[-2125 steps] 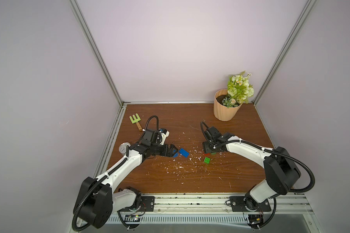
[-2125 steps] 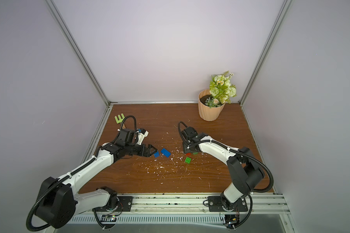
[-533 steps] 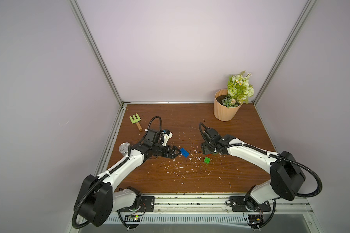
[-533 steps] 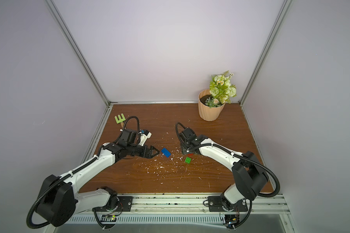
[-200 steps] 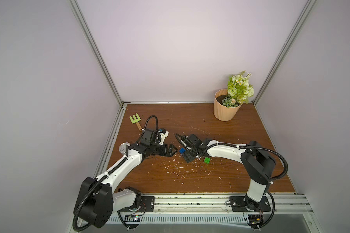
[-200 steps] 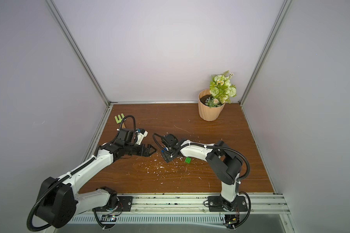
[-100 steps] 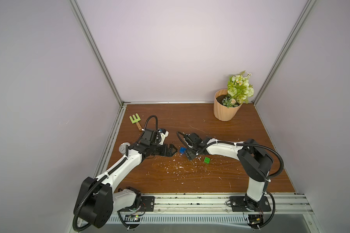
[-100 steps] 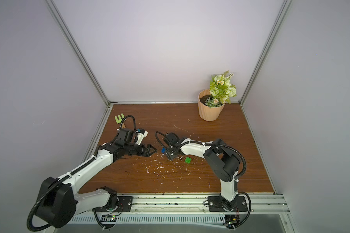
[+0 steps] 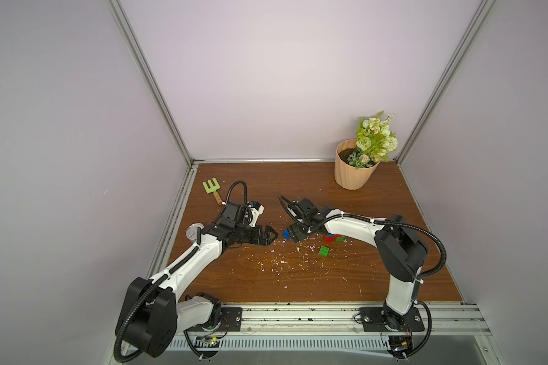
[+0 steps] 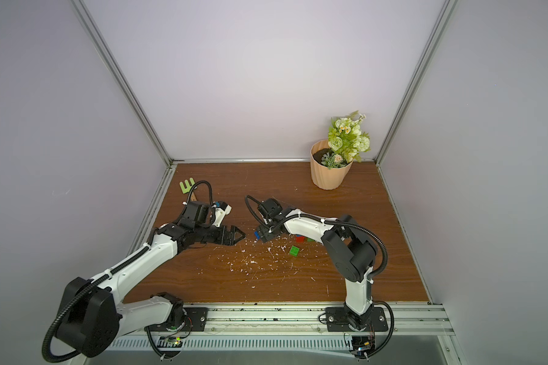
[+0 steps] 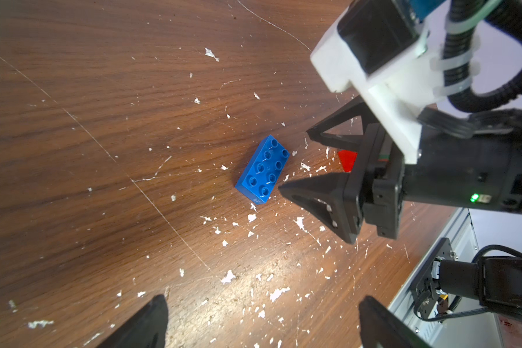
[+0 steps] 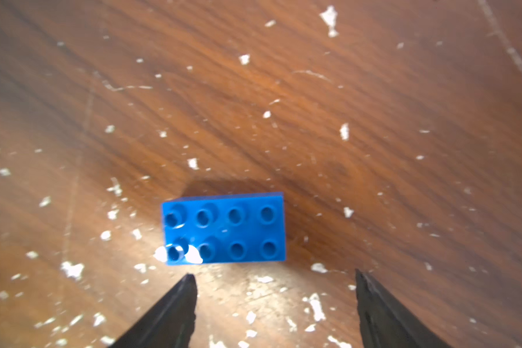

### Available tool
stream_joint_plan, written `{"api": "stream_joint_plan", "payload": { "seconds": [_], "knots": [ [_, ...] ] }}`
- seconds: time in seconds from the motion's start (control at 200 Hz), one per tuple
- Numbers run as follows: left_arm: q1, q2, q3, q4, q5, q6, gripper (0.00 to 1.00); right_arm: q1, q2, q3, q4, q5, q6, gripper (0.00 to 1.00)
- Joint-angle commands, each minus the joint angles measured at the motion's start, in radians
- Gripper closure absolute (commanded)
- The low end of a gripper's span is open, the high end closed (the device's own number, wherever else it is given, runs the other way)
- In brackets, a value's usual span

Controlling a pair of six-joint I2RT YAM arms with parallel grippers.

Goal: Assemble a giraffe with lego
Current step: Adjust the lego brick at the center of the board, then pick up the lego brick from the center of the board.

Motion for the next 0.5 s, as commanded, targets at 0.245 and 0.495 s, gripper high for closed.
{"api": "stream_joint_plan", "payload": {
  "seconds": [0.245,0.495],
  "knots": [
    [0.008,-0.006,0.007,-0.012,0.009,0.001,0.00,0.026,0.021,0.073,0.001,-0.053,-0.074,0.11],
    [0.008,-0.009,0.007,-0.012,0.009,0.002,0.00,0.034,0.078,0.126,0.002,-0.061,-0.089,0.11]
  ]
}}
